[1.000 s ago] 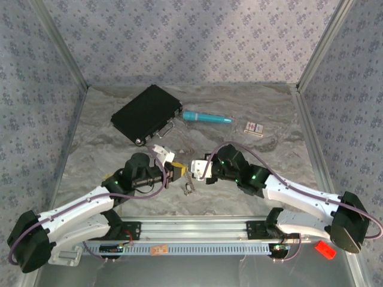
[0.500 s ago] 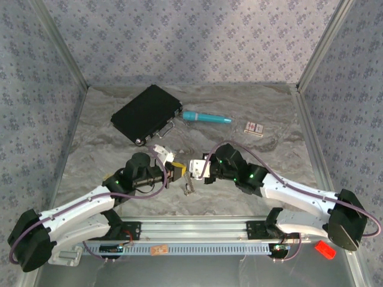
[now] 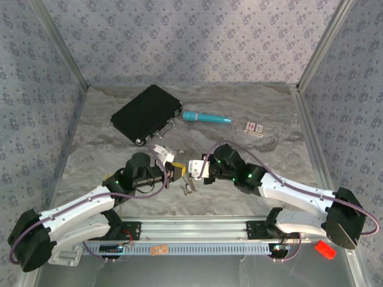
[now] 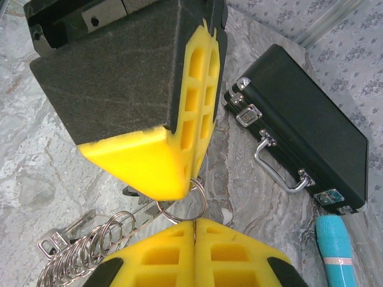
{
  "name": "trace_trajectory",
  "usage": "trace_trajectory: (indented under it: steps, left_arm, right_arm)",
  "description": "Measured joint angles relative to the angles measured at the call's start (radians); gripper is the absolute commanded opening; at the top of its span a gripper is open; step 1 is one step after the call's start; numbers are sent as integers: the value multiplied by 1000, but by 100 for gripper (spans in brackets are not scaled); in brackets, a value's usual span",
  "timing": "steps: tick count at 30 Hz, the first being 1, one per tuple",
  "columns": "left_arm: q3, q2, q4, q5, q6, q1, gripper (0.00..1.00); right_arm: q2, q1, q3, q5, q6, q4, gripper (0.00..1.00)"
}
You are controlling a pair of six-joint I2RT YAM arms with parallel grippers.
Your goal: Put the keys on the keyring
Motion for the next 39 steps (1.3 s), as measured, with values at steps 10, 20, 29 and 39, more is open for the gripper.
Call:
trace_trajectory:
  steps: [10, 20, 29, 39]
  left_arm:
    - [0, 0, 3, 0, -10, 0, 0]
    - [-5, 0, 39, -1, -22, 0, 0]
    - [-15, -2, 67, -8, -22, 0, 0]
    - [-48, -28, 134, -20, -5, 0, 0]
  right_arm:
    - [6, 3, 8, 1, 6, 0, 0]
    - [6, -8, 26, -60, 41, -16, 0]
    - [8, -22, 28, -101, 75, -40, 0]
    - [5, -40, 21, -140, 179, -2, 0]
